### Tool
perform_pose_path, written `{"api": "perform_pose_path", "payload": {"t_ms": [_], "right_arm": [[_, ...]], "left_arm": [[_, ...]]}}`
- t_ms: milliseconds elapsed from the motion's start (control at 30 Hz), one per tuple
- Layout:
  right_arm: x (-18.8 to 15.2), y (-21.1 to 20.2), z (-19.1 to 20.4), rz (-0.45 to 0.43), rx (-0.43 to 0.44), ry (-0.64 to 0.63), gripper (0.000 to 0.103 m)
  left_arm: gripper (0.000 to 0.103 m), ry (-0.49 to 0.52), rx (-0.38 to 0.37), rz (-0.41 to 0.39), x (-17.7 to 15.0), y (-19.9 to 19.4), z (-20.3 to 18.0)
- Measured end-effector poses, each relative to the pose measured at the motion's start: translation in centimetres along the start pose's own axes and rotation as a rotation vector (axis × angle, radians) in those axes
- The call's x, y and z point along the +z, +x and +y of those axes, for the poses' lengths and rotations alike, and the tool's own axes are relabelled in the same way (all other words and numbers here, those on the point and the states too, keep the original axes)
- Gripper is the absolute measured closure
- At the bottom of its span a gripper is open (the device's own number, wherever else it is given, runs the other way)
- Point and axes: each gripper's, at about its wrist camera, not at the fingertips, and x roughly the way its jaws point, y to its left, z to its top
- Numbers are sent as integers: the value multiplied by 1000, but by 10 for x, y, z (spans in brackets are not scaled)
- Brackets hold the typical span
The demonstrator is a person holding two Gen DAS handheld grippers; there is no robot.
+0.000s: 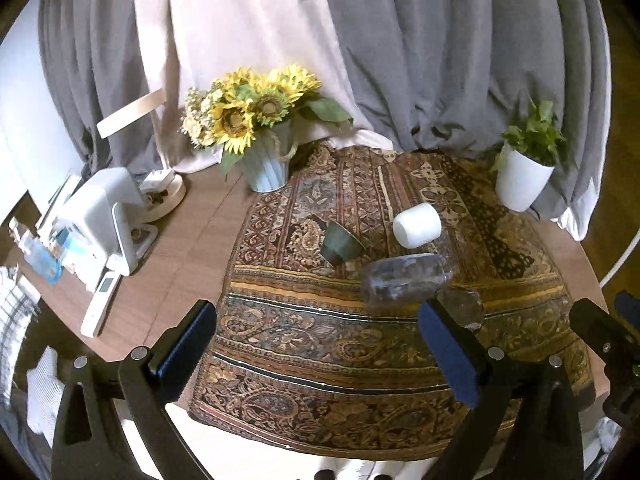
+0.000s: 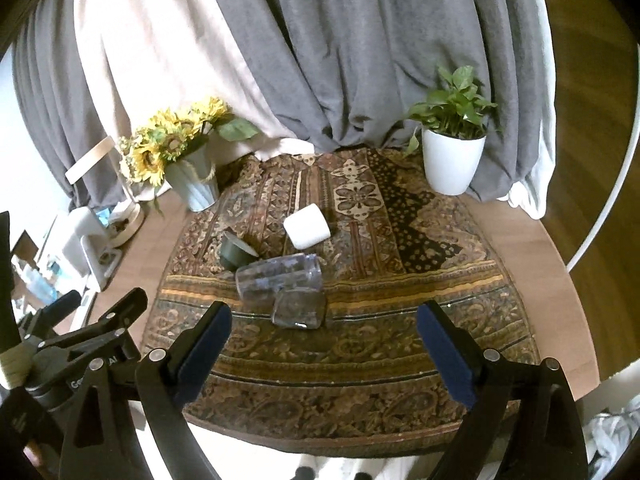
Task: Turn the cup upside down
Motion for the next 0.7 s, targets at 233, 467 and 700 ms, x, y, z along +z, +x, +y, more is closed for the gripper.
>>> {"api": "perform_pose_path", "payload": {"t_ms": [233, 467, 700], "right_arm": [[-4, -3, 4, -13, -28, 15, 9], [-4, -5, 6, -32, -45, 21, 9], [-4, -8, 7, -59, -48, 24, 9]], "left_arm": [[0, 55, -5, -25, 4, -4, -3], [0, 65, -20, -19, 6, -2, -2], [0, 60, -26, -37, 6, -6, 1]]}}
